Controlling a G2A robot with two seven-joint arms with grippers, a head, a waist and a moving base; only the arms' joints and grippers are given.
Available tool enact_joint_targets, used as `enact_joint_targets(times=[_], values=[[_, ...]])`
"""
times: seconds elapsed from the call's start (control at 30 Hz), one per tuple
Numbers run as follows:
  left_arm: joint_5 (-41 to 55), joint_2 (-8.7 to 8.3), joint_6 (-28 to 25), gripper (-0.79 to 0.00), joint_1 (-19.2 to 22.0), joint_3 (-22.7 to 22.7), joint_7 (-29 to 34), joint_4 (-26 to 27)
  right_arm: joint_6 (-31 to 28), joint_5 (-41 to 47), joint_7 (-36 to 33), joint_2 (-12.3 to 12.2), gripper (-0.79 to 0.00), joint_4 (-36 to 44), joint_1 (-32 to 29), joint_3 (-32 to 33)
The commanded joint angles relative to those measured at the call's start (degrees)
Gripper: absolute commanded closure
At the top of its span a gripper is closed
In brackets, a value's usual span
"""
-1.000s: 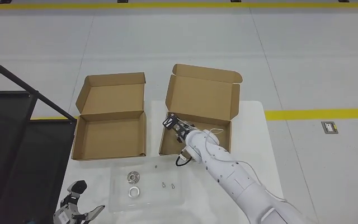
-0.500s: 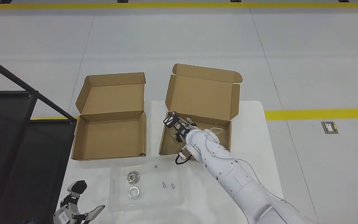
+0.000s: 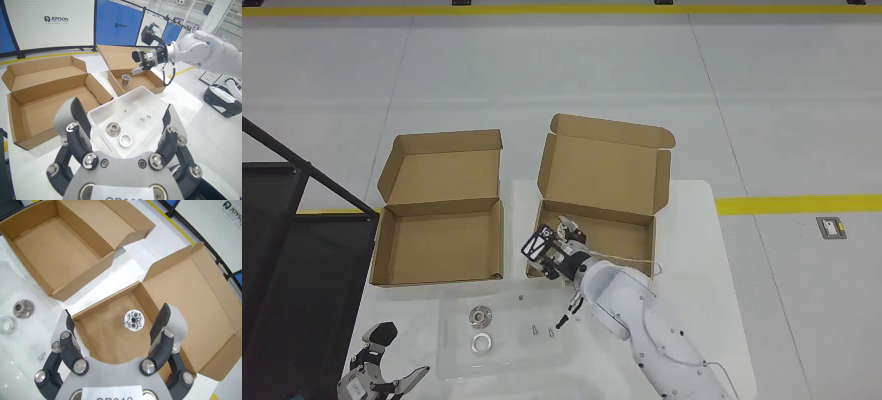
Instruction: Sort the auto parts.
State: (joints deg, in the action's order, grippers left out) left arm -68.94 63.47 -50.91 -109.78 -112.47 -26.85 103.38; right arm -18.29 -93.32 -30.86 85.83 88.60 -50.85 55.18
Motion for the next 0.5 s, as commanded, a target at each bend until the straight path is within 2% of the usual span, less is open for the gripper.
enact_joint_targets(times=[0.0,0.2,0.47], values=[[0.00,0.00,0.00,-0.785,0.00,0.00,0.00,0.00,-5.06,-1.07,-2.40,-0.90,-0.785,7.43,-4.83,0.72],[0.00,0.00,0.00,-0.785,0.00,0.00,0.00,0.00,-17.40,-2.88,-7.97,-1.95,-0.785,14.59,-10.08,-2.96],[0.00,0.00,0.00,-0.785,0.00,0.00,0.00,0.00,-17.60,-3.54,-8.40,-2.02,-0.785,15.30,-10.42,-3.26]])
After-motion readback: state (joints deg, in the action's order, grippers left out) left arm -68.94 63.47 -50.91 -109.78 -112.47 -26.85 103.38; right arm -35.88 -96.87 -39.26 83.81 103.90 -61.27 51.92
